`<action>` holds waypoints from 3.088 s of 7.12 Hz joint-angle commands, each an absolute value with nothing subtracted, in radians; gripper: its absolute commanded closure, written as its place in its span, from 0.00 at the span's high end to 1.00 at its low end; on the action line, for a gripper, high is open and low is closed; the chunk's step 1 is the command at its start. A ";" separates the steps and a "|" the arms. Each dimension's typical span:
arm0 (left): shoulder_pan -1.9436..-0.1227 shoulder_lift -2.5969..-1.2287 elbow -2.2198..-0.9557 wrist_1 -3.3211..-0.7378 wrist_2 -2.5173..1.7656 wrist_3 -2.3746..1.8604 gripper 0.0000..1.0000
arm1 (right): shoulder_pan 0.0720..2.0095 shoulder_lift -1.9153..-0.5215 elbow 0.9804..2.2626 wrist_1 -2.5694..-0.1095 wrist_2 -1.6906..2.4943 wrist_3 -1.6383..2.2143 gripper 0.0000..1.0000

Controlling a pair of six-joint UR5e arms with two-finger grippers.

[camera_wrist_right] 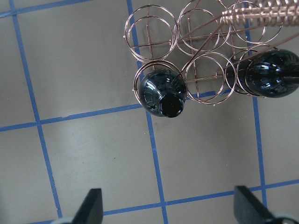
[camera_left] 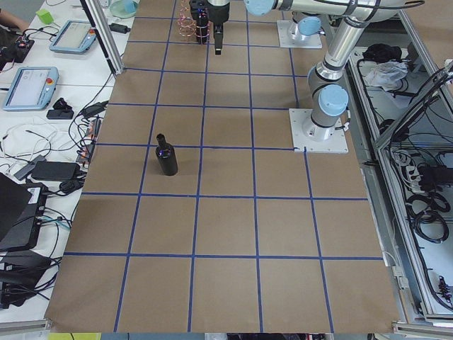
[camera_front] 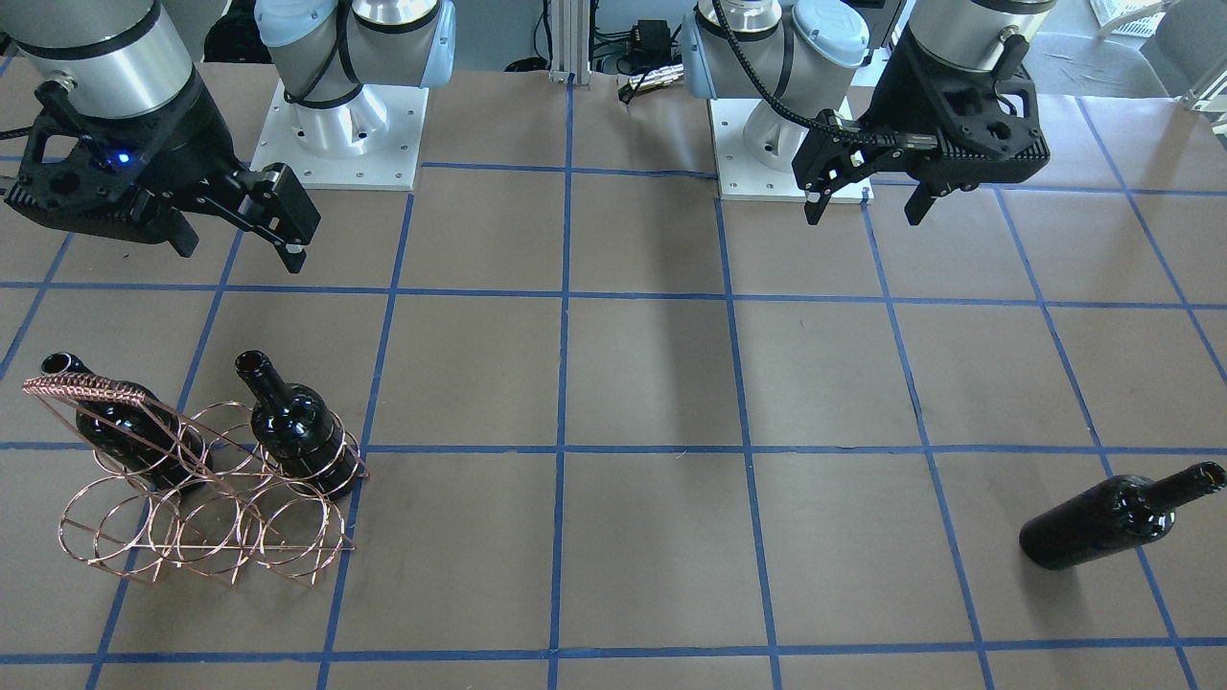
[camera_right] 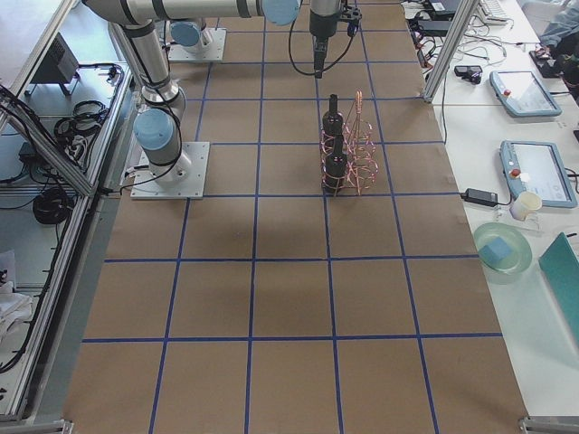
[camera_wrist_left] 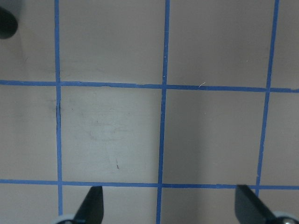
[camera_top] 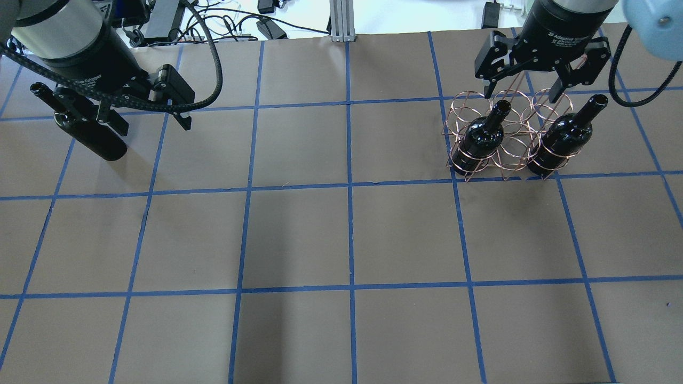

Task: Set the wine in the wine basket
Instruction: 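Lower the left gripper over the neck of the dark bottle lying on the table, then close the left gripper around the dark bottle's neck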

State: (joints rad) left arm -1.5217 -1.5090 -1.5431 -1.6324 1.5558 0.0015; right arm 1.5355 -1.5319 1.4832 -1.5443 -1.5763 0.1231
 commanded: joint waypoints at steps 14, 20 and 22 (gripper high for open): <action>-1.464 -1.506 -1.517 -1.660 1.568 0.003 1.00 | 1.542 -1.532 1.488 -1.540 -1.563 0.032 1.00; -1.185 -1.632 -1.450 -1.500 1.568 0.325 1.00 | 1.543 -1.528 1.488 -1.537 -1.557 0.029 1.00; -1.100 -1.719 -1.416 -1.424 1.552 0.466 1.00 | 1.546 -1.532 1.488 -1.532 -1.557 0.000 1.00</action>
State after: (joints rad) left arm -1.1505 -1.6633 -1.4408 -1.4863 1.5592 0.3914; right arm 1.5451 -1.5305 1.4880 -1.5331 -1.5572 0.0203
